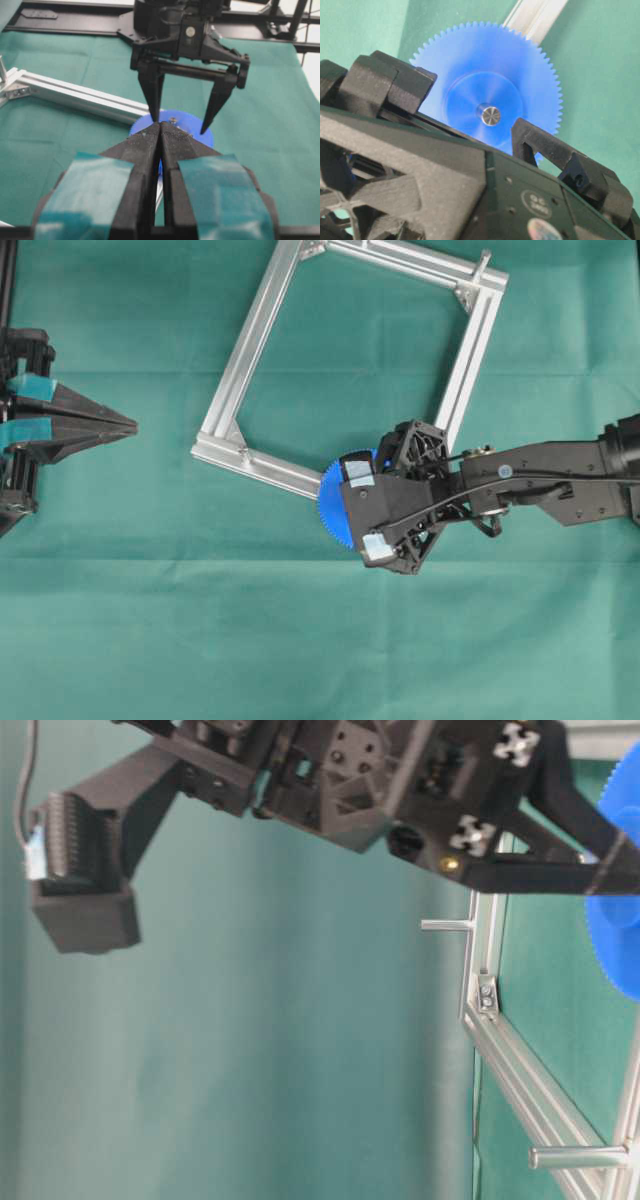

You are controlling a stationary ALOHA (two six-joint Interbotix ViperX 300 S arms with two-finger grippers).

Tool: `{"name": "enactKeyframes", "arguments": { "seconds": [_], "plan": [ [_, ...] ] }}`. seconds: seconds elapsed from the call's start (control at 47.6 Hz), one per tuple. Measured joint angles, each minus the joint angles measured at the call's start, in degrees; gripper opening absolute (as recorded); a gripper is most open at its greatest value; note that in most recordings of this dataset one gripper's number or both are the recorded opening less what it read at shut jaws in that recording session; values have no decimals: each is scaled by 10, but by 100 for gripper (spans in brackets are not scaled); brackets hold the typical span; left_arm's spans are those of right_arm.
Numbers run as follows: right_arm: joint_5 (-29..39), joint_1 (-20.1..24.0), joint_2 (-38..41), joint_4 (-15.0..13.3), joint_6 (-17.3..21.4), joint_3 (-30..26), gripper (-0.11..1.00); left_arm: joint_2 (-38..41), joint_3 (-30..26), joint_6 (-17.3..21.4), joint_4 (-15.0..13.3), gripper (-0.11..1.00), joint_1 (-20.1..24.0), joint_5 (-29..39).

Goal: Find the location of the shaft and insert the gear.

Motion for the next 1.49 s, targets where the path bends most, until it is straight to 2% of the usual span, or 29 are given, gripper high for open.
{"name": "enactKeyframes", "arguments": {
  "seconds": [0.147, 0.462, 0.861, 1.029, 1.49],
  "plan": [
    [11, 1, -18, -2, 0, 0, 86, 0, 0, 0, 0, 1, 0, 0],
    [42, 0, -64, -31, 0, -1, 86, 0, 0, 0, 0, 1, 0, -1],
    [47, 2, -96, -45, 0, 8, 86, 0, 0, -9, 0, 1, 0, 0],
    [44, 5, -120, -47, 1, 40, 86, 0, 0, -9, 0, 1, 0, -1],
    [-15, 6, -231, -47, 4, 149, 86, 0, 0, -9, 1, 1, 0, 0]
  ]
}}
